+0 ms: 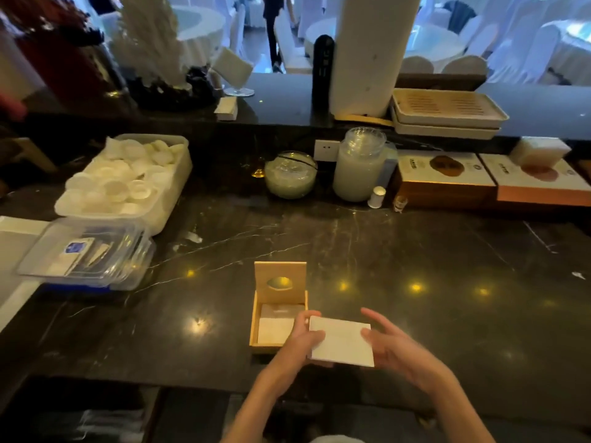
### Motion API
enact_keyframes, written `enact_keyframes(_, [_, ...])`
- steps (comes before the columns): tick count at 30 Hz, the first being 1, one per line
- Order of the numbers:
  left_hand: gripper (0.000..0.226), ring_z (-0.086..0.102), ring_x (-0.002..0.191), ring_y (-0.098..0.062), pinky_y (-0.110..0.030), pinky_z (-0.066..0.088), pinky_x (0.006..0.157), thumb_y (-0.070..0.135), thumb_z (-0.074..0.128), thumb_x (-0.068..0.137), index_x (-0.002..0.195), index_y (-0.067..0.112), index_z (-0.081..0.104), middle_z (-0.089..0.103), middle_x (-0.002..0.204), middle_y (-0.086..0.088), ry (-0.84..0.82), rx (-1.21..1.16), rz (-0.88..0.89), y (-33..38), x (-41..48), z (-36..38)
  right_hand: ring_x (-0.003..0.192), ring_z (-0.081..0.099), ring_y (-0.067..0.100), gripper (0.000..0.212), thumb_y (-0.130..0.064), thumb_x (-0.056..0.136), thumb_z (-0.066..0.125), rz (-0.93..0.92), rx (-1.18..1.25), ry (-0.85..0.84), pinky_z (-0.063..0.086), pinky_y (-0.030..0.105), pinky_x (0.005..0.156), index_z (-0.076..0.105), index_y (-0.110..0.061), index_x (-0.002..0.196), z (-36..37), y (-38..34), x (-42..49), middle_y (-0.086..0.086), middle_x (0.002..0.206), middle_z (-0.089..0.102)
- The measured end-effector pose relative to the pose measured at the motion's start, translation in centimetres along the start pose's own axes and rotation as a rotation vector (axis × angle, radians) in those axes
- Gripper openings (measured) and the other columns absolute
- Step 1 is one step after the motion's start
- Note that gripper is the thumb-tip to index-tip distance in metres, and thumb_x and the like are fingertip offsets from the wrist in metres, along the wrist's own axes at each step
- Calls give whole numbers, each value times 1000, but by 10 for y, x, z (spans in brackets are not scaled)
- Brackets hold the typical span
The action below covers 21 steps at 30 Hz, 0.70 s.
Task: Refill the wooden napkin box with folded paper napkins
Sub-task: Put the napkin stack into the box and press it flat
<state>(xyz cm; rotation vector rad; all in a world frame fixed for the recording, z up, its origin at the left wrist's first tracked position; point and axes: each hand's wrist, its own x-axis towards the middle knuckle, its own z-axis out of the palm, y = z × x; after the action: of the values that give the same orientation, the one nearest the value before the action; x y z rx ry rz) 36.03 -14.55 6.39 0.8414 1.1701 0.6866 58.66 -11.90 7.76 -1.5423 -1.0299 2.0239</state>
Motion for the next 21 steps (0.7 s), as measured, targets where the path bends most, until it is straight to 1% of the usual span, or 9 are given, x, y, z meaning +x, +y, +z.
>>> enact_keyframes(2, [37,58,110,-25,-38,55,90,25,50,94,126,36,36,51,123,-8,20,66,19,6,-7,-18,124,52,11,65,-33,88,68,-82,-300,-65,51,21,89,36,-34,146,14,-21,8,-9,140,48])
enact_keyframes(3, [39,58,108,-24,-35,53,87,25,50,91,125,37,35,51,121,-8,9,89,39,9,-10,-28,130,45,7,69,-37,88,68,-128,-468,-110,45,17,94,34,-34,147,22,-33,15,-13,144,42])
enact_keyframes(5, [42,57,108,-26,-34,53,85,26,49,90,126,39,32,50,121,-9,-40,149,75,17,-17,-45,135,39,5,72,-40,85,70,-169,-723,-241,36,22,105,33,-40,147,44,-57,27,-17,147,40])
enact_keyframes(8, [45,57,111,-29,-40,55,90,27,50,92,127,43,27,48,123,-9,-96,225,89,27,-24,-64,126,48,7,67,-35,85,69,-103,-957,-365,39,34,108,37,-43,143,77,-80,37,-14,138,52])
enact_keyframes(11, [46,58,111,-28,-40,58,88,29,51,93,129,40,26,49,124,-8,-99,194,118,36,-27,-77,117,53,10,58,-32,86,69,-113,-1105,-384,43,33,103,44,-37,138,97,-96,45,-11,127,56])
enact_keyframes(13, [45,60,112,-27,-39,57,90,40,52,94,131,39,27,52,124,-5,-65,116,135,37,-28,-86,115,51,10,55,-31,85,70,-127,-1123,-335,43,31,101,46,-33,135,102,-104,52,-11,125,54])
enact_keyframes(16, [41,63,101,-18,-31,55,82,52,43,92,128,33,37,59,118,-7,220,57,199,28,-20,-105,111,53,9,49,-30,83,72,-125,-1144,-229,46,31,99,45,-35,124,105,-112,64,-10,122,54])
enact_keyframes(18, [32,60,100,-14,-25,51,77,43,40,99,129,31,41,57,125,-10,393,49,149,13,-12,-118,110,55,12,51,-27,83,72,-86,-1203,-192,49,33,97,41,-37,122,112,-112,74,-7,122,55])
enact_keyframes(21, [41,52,118,-15,-32,46,96,33,38,103,144,30,33,47,141,-3,333,94,9,-14,-6,-134,121,52,22,63,-23,85,68,-16,-1360,-210,47,37,100,36,-28,139,137,-107,87,2,135,53])
